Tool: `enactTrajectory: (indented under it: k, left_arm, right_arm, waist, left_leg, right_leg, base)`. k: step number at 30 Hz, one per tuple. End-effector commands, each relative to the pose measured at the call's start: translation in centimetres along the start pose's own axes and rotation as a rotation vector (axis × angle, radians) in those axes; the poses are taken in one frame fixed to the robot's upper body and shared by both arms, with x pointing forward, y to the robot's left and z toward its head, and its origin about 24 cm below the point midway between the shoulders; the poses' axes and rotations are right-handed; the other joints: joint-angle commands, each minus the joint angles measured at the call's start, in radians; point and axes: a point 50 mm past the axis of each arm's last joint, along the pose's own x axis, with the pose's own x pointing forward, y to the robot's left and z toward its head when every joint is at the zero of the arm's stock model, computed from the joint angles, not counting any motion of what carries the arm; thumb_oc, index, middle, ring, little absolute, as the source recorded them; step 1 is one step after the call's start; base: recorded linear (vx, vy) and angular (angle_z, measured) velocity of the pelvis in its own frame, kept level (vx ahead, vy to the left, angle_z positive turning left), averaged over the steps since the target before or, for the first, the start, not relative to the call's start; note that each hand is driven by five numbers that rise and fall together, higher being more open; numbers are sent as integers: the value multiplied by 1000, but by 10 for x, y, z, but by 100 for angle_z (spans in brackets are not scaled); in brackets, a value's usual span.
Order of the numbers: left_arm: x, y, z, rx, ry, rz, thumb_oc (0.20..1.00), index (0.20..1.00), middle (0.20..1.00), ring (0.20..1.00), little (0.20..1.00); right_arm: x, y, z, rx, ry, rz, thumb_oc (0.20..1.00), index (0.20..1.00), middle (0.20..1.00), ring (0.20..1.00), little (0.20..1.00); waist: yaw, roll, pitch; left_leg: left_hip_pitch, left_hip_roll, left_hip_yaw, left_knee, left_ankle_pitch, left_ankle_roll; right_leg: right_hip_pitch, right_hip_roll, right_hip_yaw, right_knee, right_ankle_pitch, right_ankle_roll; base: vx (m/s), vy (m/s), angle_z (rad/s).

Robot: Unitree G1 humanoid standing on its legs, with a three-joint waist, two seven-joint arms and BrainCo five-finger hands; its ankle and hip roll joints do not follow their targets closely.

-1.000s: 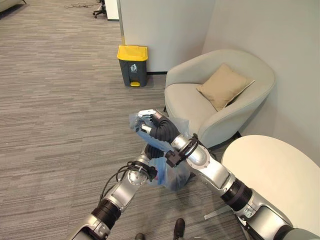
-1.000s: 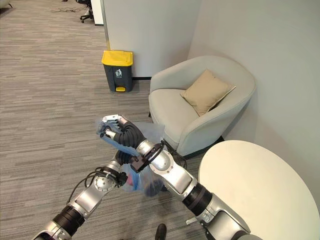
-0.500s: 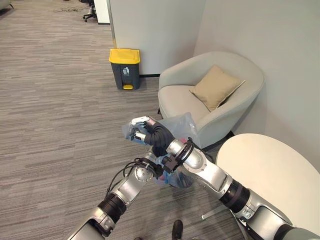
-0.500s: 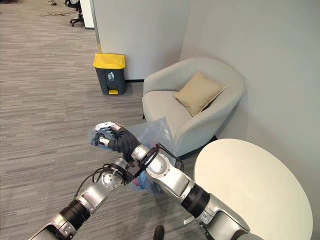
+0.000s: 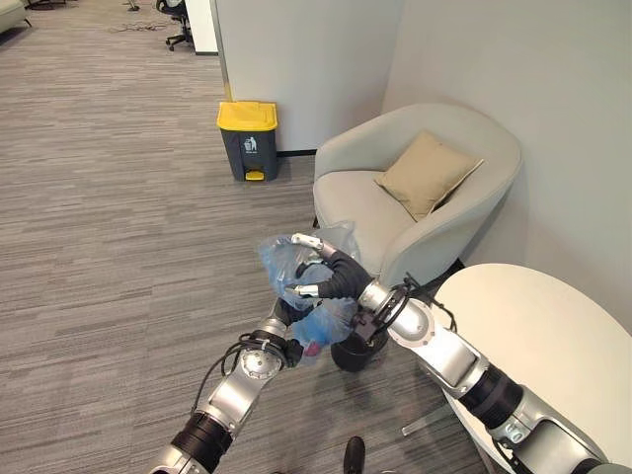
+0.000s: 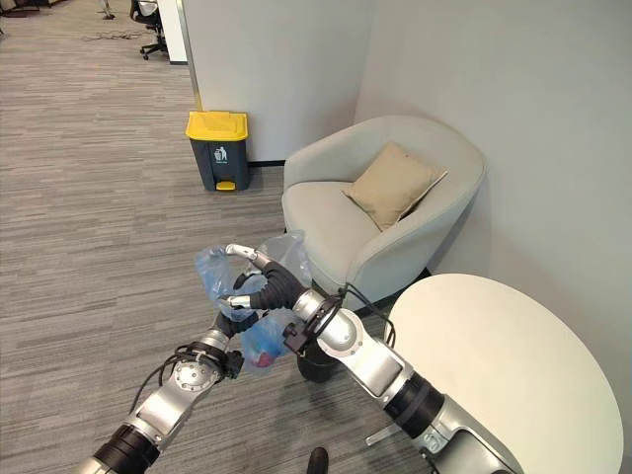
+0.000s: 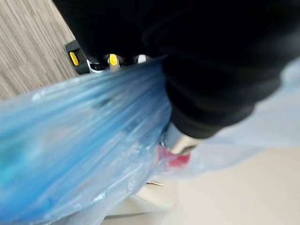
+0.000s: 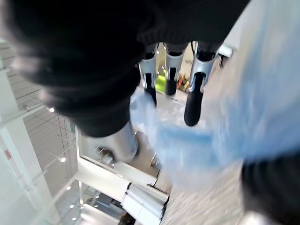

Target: Gather garbage on tea table into small bin, then transfer packed bag to large trash can.

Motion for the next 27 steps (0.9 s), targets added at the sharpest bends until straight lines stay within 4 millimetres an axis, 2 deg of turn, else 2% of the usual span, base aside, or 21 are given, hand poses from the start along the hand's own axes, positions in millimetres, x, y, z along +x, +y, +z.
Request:
enactTrajectory:
  k: [1, 6, 10, 11, 12, 13, 15, 16, 18, 19, 20, 24, 27]
  left_arm:
    - [8, 14, 31, -65, -180, 60, 200, 200, 200, 200, 200]
    - [-7, 32, 11, -80, -105, 137, 200, 200, 200, 200, 200]
    - [-20, 47, -12, -90, -13, 200, 200, 200, 200, 200, 200]
    - [-21, 46, -12, -90, -12, 198, 200, 200, 200, 200, 200]
    - [-30, 55, -26, -85, 45, 227, 200, 200, 200, 200, 200]
    - [-33, 57, -31, -84, 63, 228, 200, 200, 200, 200, 200]
    - [-44, 64, -44, -84, 121, 243, 200, 200, 200, 200, 200]
    - [-55, 71, -58, -88, 180, 255, 200, 200, 200, 200, 200]
    - [-78, 86, -79, -74, 283, 281, 200, 200, 200, 200, 200]
    - [-78, 86, -79, -74, 283, 280, 200, 200, 200, 200, 200]
    - [-93, 92, -94, -77, 357, 300, 200, 200, 200, 200, 200]
    - [-118, 97, -111, -110, 448, 344, 200, 200, 200, 200, 200]
    - [-126, 97, -118, -152, 481, 380, 200, 200, 200, 200, 200]
  right_arm:
    - [3, -20, 37, -161, -199, -114, 1000, 1000, 1000, 1000, 1000]
    - [-20, -39, 32, -297, -163, -201, 1000, 1000, 1000, 1000, 1000]
    - [-47, -52, 14, -328, -45, -275, 1000, 1000, 1000, 1000, 1000]
    - [-47, -52, 13, -327, -43, -275, 1000, 1000, 1000, 1000, 1000]
    - [-68, -56, -7, -294, 75, -310, 1000, 1000, 1000, 1000, 1000]
    - [-76, -57, -13, -283, 118, -319, 1000, 1000, 1000, 1000, 1000]
    - [-103, -52, -44, -174, 284, -354, 1000, 1000, 1000, 1000, 1000]
    - [-133, -47, -70, -81, 442, -402, 1000, 1000, 1000, 1000, 1000]
    - [-176, -36, -102, 56, 647, -485, 1000, 1000, 1000, 1000, 1000]
    - [-176, -36, -102, 57, 647, -485, 1000, 1000, 1000, 1000, 1000]
    - [-198, -29, -113, 104, 746, -516, 1000, 1000, 1000, 1000, 1000]
    - [-229, -17, -126, 167, 881, -554, 1000, 1000, 1000, 1000, 1000]
    - [-234, -18, -131, 169, 906, -558, 1000, 1000, 1000, 1000, 1000]
  waist:
    - [-9, 19, -9]
    - [-13, 25, -12]
    - [-22, 30, -13]
    - [-22, 30, -15]
    - [-28, 32, -15]
    - [-29, 33, -17]
    - [-34, 37, -15]
    - [-40, 41, -10]
    - [-44, 47, -7]
    - [-45, 46, -7]
    - [-46, 52, 0]
    - [-40, 60, 18]
    - [-20, 61, 62]
  left_leg:
    - [-41, -16, -38, -10, -53, -2]
    - [-39, -15, -35, -10, -52, -1]
    - [-39, -16, -34, -10, -50, -2]
    - [-39, -16, -34, -10, -50, -2]
    - [-39, -17, -34, -10, -50, -2]
    - [-39, -17, -34, -10, -50, -2]
    - [-39, -17, -33, -10, -50, -2]
    - [-34, -17, -33, -10, -53, -2]
    - [-39, -17, -35, -10, -47, -3]
    - [-39, -17, -35, -10, -47, -3]
    - [-39, -17, -36, -10, -46, -5]
    - [-37, -18, -46, -5, -45, -6]
    - [-91, -20, -68, 64, -53, -8]
  right_leg:
    - [131, -17, 50, 54, -243, 91]
    - [133, -17, 50, 52, -243, 94]
    - [134, -18, 49, 50, -242, 97]
    - [135, -18, 49, 50, -242, 97]
    - [134, -19, 49, 50, -240, 99]
    - [134, -19, 48, 50, -240, 99]
    - [132, -20, 46, 51, -240, 99]
    - [137, -20, 43, 55, -246, 98]
    - [129, -21, 41, 60, -247, 97]
    - [129, -21, 41, 60, -247, 97]
    - [126, -21, 39, 67, -251, 95]
    - [125, -19, 40, 73, -259, 88]
    - [112, -20, 36, 75, -262, 77]
  base:
    - [0, 0, 0]
    - [0, -1, -1]
    - [0, 0, 0]
    - [0, 0, 0]
    - [0, 0, 0]
    - [0, 0, 0]
    - [0, 0, 0]
    - [-37, -17, -2]
    - [-41, -30, -3]
    - [-31, -32, -1]
    - [0, 0, 0]
    - [-17, -19, 2]
    - [-118, -44, 8]
